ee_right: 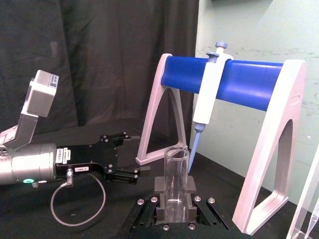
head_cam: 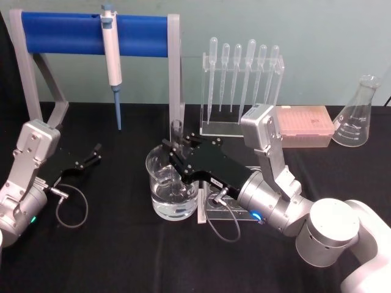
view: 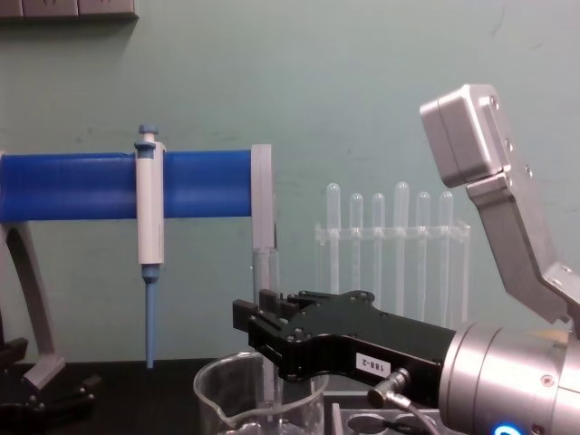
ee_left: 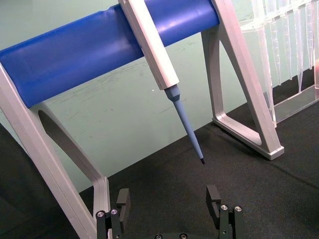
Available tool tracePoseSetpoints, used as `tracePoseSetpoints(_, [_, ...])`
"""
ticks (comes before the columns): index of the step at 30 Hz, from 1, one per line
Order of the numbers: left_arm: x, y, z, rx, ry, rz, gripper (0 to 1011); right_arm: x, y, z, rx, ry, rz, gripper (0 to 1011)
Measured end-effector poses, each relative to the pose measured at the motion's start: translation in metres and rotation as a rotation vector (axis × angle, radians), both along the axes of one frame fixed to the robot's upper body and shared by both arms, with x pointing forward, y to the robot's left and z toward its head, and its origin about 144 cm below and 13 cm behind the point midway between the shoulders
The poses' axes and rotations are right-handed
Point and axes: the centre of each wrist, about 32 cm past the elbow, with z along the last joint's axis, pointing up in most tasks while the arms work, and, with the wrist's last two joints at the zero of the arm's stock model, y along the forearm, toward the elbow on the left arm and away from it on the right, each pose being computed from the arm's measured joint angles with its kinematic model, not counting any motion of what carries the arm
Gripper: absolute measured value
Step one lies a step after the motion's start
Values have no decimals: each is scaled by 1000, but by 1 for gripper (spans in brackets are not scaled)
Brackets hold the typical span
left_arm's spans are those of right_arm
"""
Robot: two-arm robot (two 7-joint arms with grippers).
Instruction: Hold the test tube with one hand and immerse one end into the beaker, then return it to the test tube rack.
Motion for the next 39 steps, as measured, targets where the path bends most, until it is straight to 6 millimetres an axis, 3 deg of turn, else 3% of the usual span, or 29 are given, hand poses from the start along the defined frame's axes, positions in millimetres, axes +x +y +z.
tracePoseSetpoints(39, [0,0,0,0,0,0,1000,0,0,0,1,0,0,225])
